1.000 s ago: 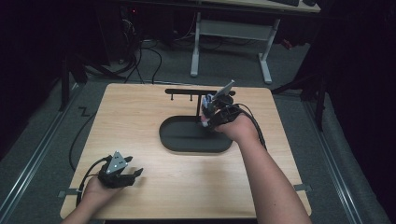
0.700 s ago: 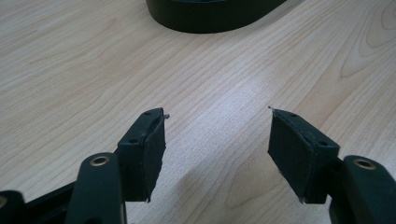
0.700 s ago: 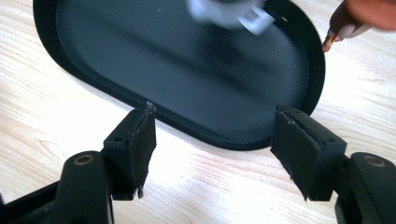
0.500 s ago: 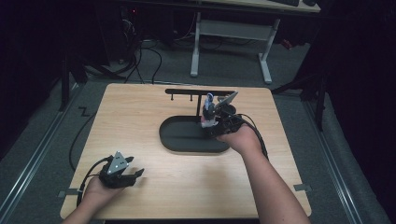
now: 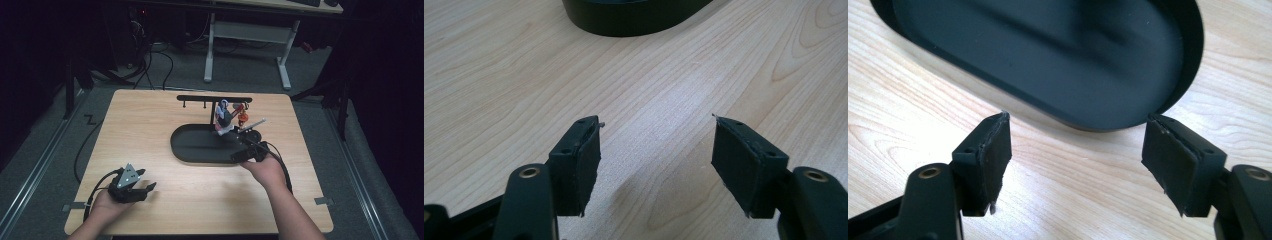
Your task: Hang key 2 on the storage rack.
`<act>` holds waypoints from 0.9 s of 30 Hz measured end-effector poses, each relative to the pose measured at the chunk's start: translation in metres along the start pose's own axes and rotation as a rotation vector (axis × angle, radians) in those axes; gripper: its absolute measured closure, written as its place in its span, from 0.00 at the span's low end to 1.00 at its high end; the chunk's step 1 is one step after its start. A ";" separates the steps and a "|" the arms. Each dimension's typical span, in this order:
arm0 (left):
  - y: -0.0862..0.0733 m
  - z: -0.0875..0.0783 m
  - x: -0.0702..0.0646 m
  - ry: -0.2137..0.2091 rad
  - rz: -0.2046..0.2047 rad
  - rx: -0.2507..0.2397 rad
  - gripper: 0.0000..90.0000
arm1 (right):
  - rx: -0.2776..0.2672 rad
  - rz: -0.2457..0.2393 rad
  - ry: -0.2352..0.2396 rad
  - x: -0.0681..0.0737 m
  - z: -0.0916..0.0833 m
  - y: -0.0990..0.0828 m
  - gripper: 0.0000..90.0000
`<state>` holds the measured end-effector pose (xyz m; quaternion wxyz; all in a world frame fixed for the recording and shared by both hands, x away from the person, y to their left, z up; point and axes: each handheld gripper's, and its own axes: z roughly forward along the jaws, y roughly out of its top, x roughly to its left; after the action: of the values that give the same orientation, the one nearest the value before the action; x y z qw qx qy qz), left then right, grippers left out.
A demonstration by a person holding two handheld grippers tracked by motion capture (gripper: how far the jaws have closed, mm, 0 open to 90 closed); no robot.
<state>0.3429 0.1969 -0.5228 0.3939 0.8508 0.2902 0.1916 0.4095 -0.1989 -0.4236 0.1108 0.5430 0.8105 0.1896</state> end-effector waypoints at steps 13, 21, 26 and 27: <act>0.000 0.002 -0.003 -0.010 0.007 0.007 0.40 | -0.186 -0.024 -0.017 0.006 0.019 -0.068 0.22; 0.000 0.002 -0.006 -0.021 0.006 0.006 0.40 | -0.288 -0.014 -0.016 0.010 0.032 -0.113 0.18; 0.001 0.003 -0.009 -0.031 0.009 0.012 0.40 | -0.372 -0.009 -0.024 0.016 0.042 -0.141 0.17; 0.001 0.003 -0.009 -0.030 0.009 0.011 0.40 | -0.384 -0.009 -0.024 0.016 0.043 -0.145 0.18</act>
<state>0.3379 0.1887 -0.5243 0.3927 0.8570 0.2814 0.1791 0.2977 -0.2252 -0.5239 0.2230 0.5104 0.7605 0.3338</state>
